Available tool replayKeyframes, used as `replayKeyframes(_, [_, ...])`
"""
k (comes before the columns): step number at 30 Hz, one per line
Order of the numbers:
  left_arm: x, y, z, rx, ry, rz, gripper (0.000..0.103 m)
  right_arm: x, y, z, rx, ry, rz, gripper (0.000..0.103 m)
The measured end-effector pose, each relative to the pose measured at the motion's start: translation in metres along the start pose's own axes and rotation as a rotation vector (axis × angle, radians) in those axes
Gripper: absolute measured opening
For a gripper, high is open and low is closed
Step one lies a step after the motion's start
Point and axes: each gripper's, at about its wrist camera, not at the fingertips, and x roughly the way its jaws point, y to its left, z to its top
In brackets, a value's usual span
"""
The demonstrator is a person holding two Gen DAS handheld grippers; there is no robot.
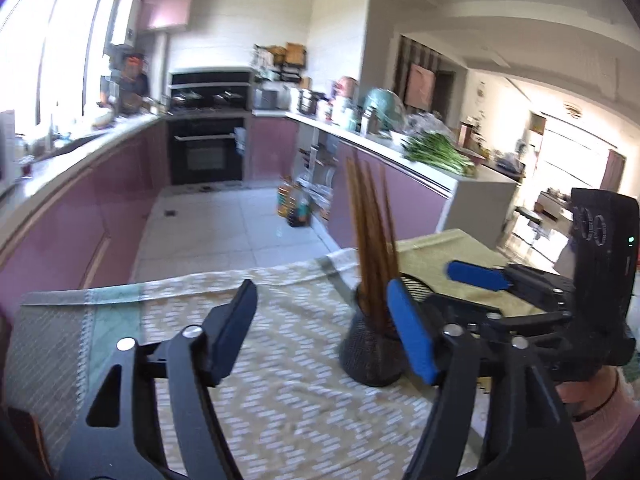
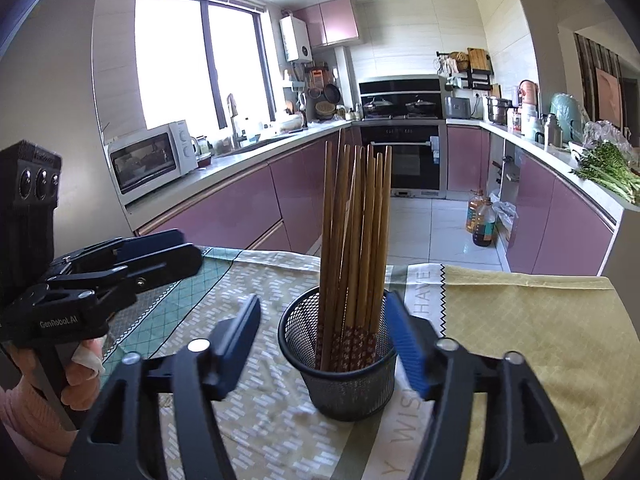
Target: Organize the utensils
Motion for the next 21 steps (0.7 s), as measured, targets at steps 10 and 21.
replayKeyframes(10, [-0.057,0.005,-0.026,0.010,-0.143,0.198,0.097,-0.024,0.028,-0.021,-0.050,-0.096,-0.067,0.096])
replayKeyframes(21, [-0.089,0.019,-0.053,-0.052,-0.175,0.257,0.097,-0.043,0.052,-0.031,-0.064,-0.179,-0.091,0.096])
